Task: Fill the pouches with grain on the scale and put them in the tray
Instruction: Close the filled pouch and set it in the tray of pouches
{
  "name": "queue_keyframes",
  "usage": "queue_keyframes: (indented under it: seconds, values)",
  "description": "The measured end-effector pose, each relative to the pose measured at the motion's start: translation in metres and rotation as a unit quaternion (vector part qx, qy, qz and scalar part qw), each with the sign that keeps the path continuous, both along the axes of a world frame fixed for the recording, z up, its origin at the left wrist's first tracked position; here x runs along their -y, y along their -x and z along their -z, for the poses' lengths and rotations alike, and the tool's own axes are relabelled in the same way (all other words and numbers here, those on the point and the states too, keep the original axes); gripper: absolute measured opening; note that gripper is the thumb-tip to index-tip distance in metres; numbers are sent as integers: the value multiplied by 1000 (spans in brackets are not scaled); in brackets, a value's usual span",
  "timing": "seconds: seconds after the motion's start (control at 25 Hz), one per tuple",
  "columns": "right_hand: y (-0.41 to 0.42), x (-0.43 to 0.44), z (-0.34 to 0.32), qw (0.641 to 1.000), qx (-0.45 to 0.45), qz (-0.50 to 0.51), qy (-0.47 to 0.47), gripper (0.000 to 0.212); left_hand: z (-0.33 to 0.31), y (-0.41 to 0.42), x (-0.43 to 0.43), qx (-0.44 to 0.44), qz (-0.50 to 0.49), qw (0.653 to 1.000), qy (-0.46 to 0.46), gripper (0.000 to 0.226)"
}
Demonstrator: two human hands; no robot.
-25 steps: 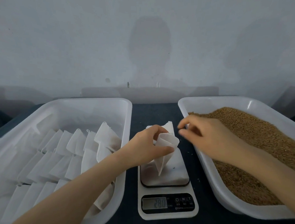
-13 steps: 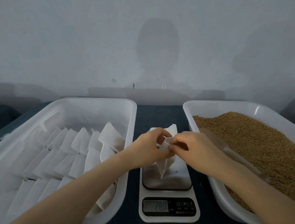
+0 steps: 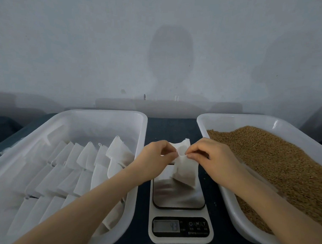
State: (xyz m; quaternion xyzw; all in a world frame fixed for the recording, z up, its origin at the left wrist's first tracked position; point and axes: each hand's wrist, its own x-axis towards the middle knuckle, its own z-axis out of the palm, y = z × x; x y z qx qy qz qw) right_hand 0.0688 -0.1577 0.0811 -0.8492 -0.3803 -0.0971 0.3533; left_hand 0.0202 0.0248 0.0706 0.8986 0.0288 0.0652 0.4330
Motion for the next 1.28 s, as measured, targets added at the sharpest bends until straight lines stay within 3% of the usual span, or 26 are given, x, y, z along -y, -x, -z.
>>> queue_keyframes:
  seconds: [0.16,0.32,0.48,0.72,1.28]
  values:
    - [-5,3,1,999,-10,39,-29,18,0,-2,-4,4,-24,1000,9,11]
    - [-7,3,3,999,-6,43,-12,24,-2,4,0,-1,10,997,-80,9]
    - [-6,3,1,999,-7,43,-6,25,-7,7,2,-9,-4,995,-96,15]
    - [1,1,-2,997,-63,30,45,24,-6,9,3,-34,30,992,-118,4]
    - [1,0,-3,993,-72,40,81,26,-2,7,2,-25,54,989,-133,25]
